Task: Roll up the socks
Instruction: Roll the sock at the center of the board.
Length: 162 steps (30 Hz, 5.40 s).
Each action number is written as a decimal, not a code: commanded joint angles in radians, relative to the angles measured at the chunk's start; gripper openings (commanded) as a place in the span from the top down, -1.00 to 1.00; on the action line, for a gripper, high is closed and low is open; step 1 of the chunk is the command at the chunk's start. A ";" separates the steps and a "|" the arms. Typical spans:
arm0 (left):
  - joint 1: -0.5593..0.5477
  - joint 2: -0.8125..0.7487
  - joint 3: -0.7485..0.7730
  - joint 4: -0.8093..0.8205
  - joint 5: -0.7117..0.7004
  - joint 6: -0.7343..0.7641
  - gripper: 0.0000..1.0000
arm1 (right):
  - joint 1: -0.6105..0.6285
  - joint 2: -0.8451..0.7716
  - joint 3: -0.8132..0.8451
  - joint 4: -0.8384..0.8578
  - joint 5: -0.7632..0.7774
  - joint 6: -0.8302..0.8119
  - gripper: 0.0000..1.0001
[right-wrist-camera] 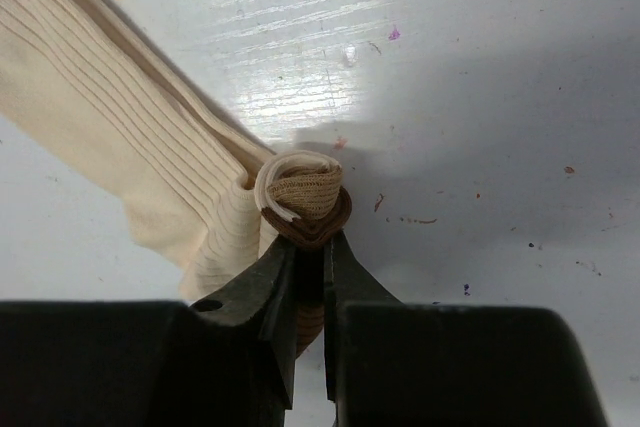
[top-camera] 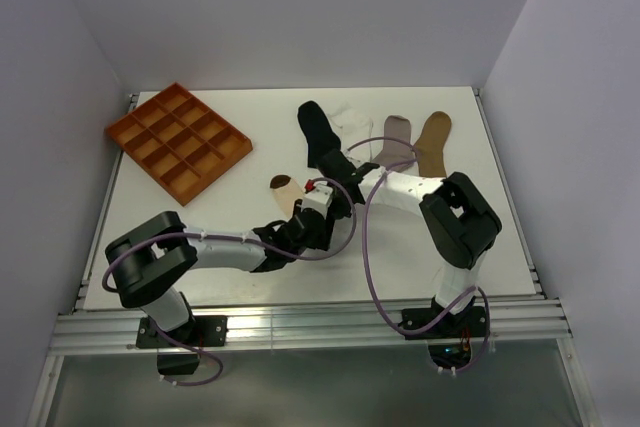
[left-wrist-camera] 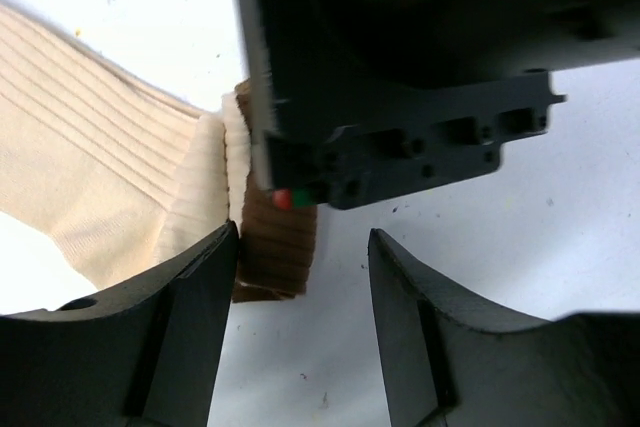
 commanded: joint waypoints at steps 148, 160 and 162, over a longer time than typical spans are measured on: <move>0.035 0.096 0.042 0.012 0.064 -0.057 0.99 | -0.055 0.023 0.060 -0.031 -0.117 -0.072 0.71; 0.273 0.086 -0.045 0.120 0.542 -0.219 0.99 | -0.089 -0.211 -0.101 0.133 0.022 0.030 -0.05; 0.310 0.097 -0.071 0.159 0.586 -0.264 0.99 | -0.089 -0.234 -0.135 0.167 0.039 0.045 -0.06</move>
